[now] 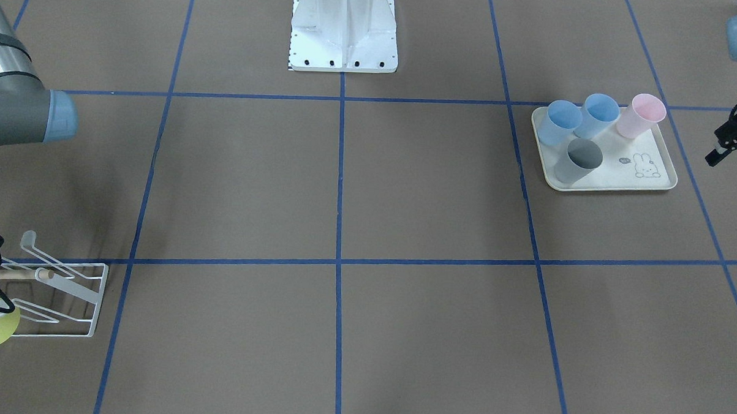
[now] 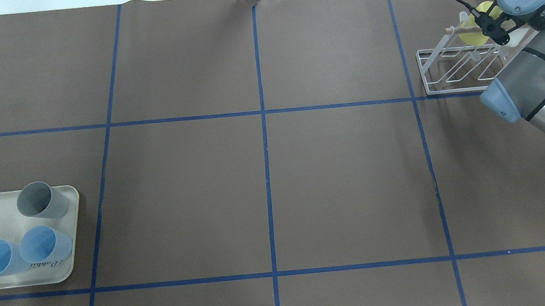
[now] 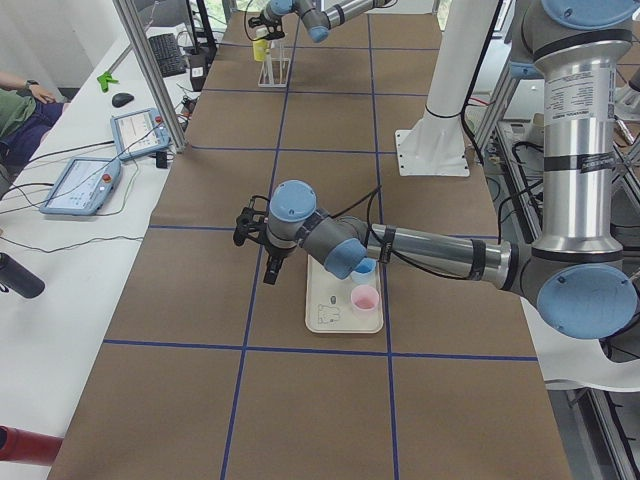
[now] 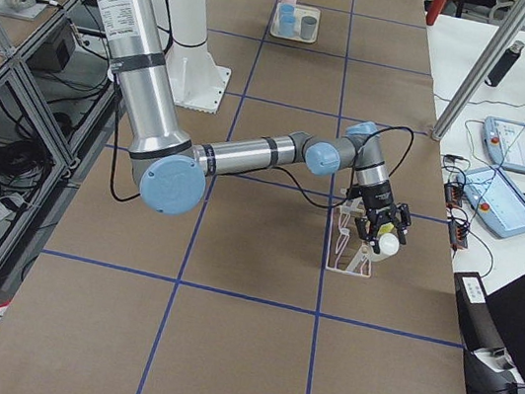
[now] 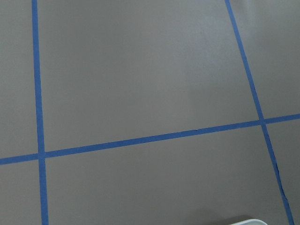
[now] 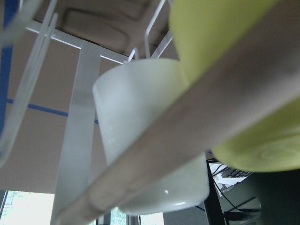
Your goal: Transfer IKEA cup to right arm and place on rack
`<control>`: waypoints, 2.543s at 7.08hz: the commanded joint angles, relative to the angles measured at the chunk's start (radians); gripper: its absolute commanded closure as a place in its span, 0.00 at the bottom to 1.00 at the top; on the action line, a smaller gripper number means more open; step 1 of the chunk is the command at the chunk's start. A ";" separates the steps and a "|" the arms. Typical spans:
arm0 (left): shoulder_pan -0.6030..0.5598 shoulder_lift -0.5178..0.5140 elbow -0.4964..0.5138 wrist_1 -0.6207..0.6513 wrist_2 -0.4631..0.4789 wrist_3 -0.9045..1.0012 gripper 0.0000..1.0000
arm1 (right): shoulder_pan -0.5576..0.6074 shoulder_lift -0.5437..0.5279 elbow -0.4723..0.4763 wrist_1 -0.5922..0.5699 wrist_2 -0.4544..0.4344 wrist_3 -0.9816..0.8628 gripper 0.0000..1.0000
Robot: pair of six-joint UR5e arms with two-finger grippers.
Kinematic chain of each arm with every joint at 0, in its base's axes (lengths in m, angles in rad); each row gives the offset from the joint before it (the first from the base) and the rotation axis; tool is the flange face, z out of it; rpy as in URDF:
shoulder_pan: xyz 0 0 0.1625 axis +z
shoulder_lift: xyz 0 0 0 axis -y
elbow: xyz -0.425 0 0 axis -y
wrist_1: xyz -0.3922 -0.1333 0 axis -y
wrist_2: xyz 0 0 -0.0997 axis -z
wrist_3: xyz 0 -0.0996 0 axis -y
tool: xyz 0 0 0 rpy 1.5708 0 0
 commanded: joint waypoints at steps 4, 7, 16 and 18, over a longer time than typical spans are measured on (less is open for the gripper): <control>-0.001 -0.001 -0.010 0.003 0.001 -0.002 0.00 | 0.021 0.031 0.032 0.001 0.062 0.006 0.02; -0.002 0.004 -0.057 -0.002 0.013 -0.002 0.00 | 0.121 0.035 0.148 -0.005 0.397 0.137 0.02; 0.370 0.105 -0.169 -0.078 0.310 -0.312 0.00 | -0.057 -0.044 0.589 0.001 0.858 1.549 0.01; 0.507 0.103 -0.168 -0.080 0.377 -0.449 0.00 | -0.071 -0.046 0.587 -0.005 0.855 1.549 0.01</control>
